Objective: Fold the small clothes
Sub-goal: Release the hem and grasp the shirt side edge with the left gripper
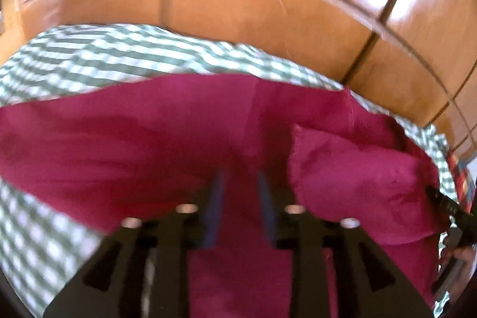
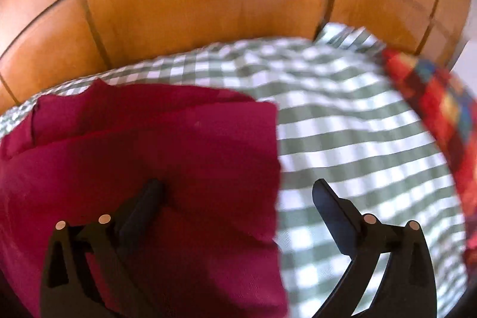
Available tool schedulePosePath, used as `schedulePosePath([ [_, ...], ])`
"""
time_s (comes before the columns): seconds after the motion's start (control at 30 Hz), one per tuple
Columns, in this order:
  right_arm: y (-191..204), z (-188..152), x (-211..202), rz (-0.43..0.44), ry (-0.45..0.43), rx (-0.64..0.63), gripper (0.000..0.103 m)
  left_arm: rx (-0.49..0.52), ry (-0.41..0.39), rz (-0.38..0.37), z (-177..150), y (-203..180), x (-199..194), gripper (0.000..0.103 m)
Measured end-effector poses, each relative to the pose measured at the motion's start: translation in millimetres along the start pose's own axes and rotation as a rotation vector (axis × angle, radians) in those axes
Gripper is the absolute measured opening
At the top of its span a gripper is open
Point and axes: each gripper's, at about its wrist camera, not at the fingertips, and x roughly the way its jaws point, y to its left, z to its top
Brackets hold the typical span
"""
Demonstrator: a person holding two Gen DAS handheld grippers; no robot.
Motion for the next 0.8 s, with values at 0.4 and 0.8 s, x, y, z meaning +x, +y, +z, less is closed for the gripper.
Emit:
schedulePosePath([
  [0.4,50.4,-83.5,-83.7,0.157,-0.081,-0.159,0.099,-0.377,-0.078,0.066,-47.4,167.4,-83.1,0.036],
  [0.8,45.8,-101.1,-56.0,0.23,0.037,-0.109,0.1,-0.73,-0.158,0.188,-64.4,333.7,-107.2,0.039],
])
